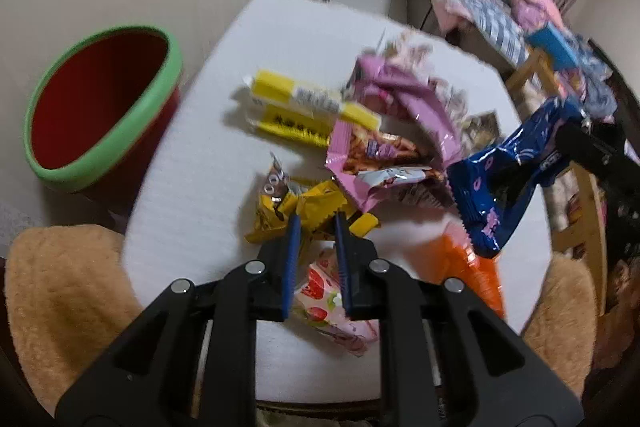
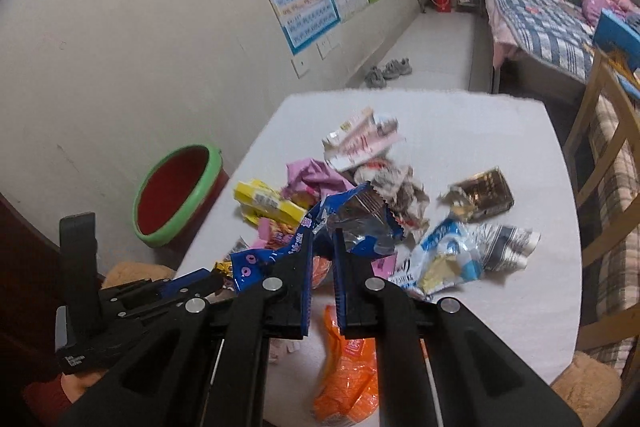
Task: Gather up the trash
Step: 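Carry both wrappers over the red bin and open both grippers to drop them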
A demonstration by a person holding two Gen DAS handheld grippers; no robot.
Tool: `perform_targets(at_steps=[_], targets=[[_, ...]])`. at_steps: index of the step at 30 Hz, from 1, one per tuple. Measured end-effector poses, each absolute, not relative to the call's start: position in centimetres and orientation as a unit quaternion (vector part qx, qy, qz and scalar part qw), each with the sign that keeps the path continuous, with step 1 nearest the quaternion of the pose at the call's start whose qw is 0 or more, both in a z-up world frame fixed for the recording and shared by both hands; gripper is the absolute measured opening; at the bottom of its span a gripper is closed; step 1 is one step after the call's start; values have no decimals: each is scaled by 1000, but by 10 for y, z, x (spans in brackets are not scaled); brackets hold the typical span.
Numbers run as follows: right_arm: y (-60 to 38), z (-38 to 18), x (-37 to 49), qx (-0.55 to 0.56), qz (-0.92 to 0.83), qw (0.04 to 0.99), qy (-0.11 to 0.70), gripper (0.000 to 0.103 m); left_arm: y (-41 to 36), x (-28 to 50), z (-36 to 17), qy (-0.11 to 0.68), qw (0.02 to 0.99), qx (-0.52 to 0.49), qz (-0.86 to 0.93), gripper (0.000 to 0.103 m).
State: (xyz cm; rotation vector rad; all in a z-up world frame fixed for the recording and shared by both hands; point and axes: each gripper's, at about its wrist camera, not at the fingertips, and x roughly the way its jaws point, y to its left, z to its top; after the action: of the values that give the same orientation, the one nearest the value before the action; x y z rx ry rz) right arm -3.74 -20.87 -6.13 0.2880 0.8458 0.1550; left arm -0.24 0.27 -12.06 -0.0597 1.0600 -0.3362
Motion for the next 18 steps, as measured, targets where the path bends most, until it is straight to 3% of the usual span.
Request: perform_targets(at_steps=[11,18], targets=[[-161,-16,2,93,122,920,360,11,89,10,-60,418,904,-56,-69,17],[-86,-14,61,54,170,917,357,11,144,37,-56,399,915,-55,13,17]])
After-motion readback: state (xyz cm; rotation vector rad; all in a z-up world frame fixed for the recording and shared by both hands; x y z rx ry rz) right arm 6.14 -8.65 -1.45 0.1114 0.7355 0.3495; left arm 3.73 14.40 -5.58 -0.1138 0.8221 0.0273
